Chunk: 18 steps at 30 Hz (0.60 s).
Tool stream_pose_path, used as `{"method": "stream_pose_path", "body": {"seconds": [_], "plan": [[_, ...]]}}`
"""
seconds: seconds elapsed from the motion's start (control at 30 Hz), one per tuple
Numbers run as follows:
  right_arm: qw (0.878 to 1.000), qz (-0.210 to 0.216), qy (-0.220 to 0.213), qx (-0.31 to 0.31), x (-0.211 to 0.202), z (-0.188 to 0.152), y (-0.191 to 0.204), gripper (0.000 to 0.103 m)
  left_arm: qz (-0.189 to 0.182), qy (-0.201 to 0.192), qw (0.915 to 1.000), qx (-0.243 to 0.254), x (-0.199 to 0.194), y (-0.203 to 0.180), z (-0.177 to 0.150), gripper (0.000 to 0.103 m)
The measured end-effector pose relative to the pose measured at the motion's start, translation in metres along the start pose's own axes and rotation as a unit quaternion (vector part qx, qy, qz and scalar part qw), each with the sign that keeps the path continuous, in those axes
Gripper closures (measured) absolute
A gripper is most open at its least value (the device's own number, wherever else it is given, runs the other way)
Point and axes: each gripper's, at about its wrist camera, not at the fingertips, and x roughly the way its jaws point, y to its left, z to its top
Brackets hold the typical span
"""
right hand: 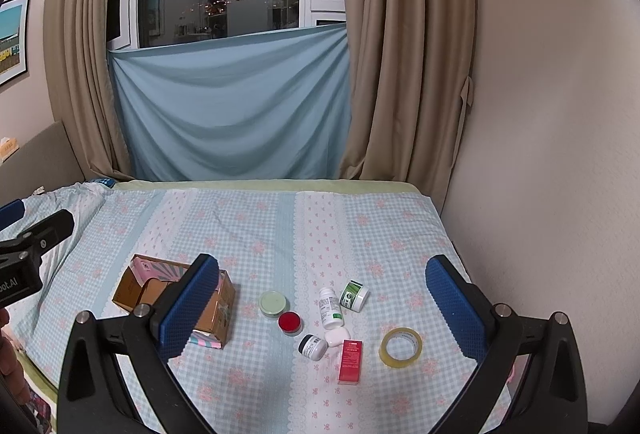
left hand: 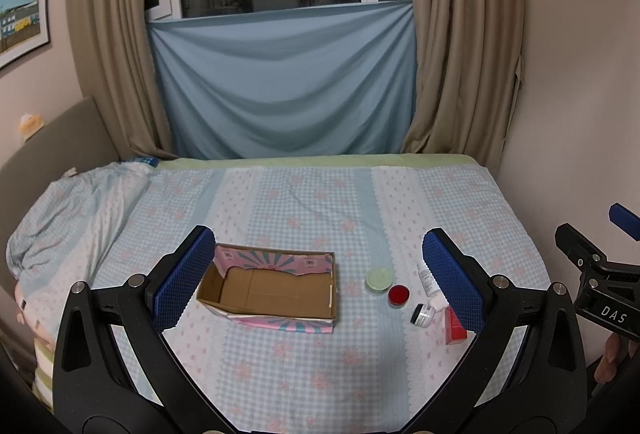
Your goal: Organize rigid objects
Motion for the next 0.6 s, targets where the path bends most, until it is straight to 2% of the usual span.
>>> {"method": "stream_pose_path", "body": {"seconds": [0.6], "plan": [[1.0, 0.0, 0.0, 0.0, 0.0002, -0.0001, -0.0003, 0.0, -0.003, 0.001, 1.0, -0.002, -0.0025, -0.001, -0.0019, 0.0]]}}
